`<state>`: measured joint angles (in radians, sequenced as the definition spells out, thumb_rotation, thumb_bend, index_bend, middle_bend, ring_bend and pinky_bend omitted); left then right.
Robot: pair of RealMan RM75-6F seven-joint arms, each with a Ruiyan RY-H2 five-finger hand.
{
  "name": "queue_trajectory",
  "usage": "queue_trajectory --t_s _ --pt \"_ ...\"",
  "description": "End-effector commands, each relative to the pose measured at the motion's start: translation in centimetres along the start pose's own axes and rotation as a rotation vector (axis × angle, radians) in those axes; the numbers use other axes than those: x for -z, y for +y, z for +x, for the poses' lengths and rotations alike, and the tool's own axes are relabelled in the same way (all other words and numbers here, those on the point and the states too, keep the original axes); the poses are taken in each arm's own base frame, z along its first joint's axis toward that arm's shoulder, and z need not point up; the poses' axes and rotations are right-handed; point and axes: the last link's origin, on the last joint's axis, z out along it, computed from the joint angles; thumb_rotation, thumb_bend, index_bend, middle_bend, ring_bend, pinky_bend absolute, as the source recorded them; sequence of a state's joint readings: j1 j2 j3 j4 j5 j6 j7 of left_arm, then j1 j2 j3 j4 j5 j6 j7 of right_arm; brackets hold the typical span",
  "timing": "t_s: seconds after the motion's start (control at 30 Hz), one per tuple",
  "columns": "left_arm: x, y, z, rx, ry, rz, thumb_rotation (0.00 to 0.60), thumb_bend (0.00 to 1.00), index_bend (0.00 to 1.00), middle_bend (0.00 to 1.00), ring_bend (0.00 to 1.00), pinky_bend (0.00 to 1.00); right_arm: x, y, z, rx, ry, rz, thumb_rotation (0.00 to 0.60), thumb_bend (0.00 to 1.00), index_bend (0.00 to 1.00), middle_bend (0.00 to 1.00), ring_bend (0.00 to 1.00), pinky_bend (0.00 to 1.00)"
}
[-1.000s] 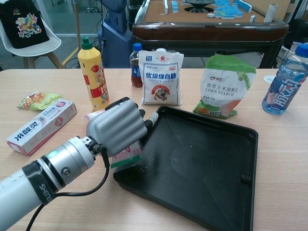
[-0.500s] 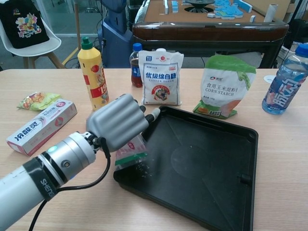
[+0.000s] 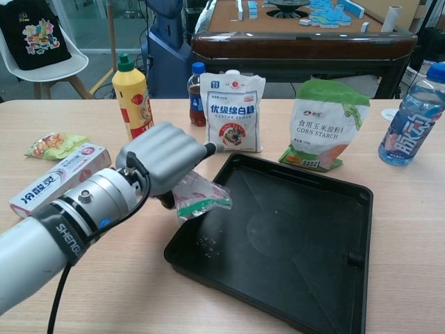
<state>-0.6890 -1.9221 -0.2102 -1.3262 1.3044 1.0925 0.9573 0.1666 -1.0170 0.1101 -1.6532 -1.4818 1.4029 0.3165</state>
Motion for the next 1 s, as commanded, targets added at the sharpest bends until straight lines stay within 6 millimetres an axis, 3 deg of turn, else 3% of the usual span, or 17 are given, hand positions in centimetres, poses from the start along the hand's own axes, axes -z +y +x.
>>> queue_trajectory --t_s 0.03,0.43,0.57,1.0 --pt "-0.2 -1.2 0.5 0.193 -0.049 0.043 0.600 0.26 0.17 0.50 0.49 0.65 0.0 0.0 0.0 0.001 0.000 -0.002 0.600 0.17 0.25 0.33 0.16 0.20" --pt "-0.8 -5.4 0.6 0.616 -0.118 0.150 0.600 0.26 0.18 0.50 0.49 0.65 -0.5 -0.2 -0.4 0.001 -0.012 0.001 0.600 0.17 0.25 0.33 0.16 0.20" --pt "-0.6 -5.8 0.2 0.766 -0.179 0.142 0.600 0.26 0.18 0.49 0.49 0.65 -0.5 -0.2 -0.4 0.001 -0.010 0.000 0.600 0.17 0.25 0.33 0.16 0.20" --pt "-0.8 -6.0 -2.0 0.822 -0.231 0.124 0.600 0.26 0.17 0.49 0.47 0.62 -0.4 0.1 -0.6 -0.002 -0.014 -0.018 0.600 0.16 0.25 0.33 0.16 0.20"
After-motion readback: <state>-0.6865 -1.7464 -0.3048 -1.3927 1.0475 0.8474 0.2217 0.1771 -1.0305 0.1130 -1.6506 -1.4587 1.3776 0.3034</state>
